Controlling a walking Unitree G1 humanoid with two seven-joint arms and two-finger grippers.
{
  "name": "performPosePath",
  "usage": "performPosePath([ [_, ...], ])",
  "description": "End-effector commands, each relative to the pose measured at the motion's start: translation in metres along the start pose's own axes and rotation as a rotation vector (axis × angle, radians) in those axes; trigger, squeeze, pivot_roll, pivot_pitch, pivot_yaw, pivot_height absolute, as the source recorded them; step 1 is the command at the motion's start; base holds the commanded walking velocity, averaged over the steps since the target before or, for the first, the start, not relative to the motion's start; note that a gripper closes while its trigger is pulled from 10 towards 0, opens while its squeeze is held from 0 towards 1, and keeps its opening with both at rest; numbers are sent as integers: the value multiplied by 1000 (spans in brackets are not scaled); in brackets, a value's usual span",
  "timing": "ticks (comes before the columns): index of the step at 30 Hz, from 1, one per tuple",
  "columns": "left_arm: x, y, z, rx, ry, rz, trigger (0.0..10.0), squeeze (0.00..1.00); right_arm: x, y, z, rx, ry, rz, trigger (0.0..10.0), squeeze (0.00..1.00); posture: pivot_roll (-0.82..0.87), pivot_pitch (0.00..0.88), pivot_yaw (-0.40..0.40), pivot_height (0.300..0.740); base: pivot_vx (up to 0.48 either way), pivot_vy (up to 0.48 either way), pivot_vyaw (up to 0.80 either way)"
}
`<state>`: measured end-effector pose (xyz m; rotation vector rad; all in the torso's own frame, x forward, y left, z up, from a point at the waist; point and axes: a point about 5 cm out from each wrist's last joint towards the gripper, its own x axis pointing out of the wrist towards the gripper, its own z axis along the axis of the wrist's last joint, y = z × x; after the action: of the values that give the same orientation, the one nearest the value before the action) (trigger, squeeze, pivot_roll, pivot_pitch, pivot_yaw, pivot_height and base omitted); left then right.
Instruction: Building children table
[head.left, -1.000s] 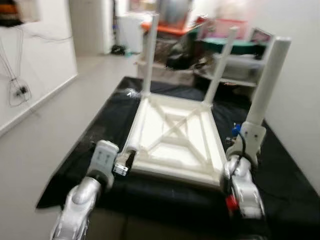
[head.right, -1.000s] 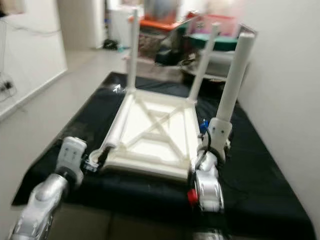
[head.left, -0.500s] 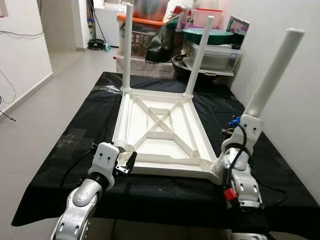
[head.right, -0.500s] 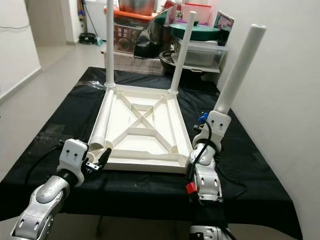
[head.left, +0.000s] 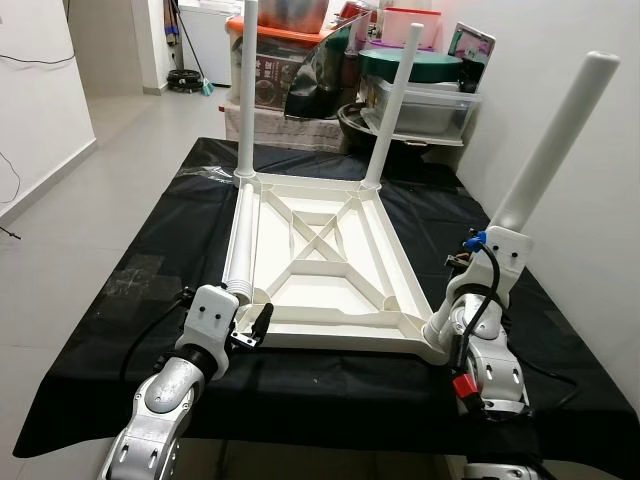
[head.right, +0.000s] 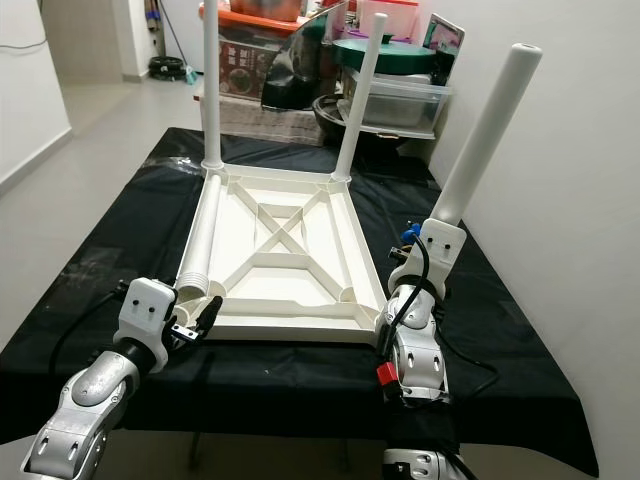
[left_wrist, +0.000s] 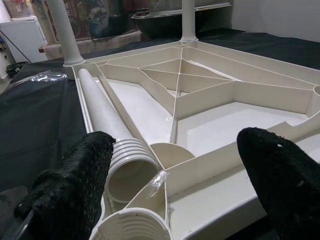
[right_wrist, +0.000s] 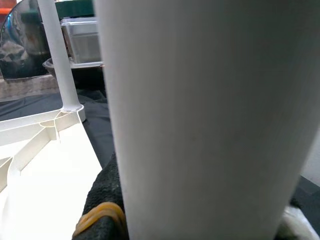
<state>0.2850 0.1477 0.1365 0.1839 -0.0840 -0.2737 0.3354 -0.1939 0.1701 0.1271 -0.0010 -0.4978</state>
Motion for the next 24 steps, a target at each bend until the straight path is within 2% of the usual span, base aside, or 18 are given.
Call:
performPosePath([
  [1,2,-3,-3,6,9,-19,10000,0,-10,-14,-59,-39,272,-33,10000,0,61,0,-88,740,0,0,0],
  [7,3,-4,-3,6,9,-21,10000,0,-9,-15,-59,-38,273,-27,10000,0,59,0,-89,740,0,0,0],
  [19,2,-5,-4,8,10,-20,10000,0,-9,-7,-43,-62,205,59,10000,0,56,0,-93,740,0,0,0],
  [24,3,-6,-4,8,10,-22,10000,0,-8,-7,-41,-63,208,72,10000,0,51,0,-92,740,0,0,0],
])
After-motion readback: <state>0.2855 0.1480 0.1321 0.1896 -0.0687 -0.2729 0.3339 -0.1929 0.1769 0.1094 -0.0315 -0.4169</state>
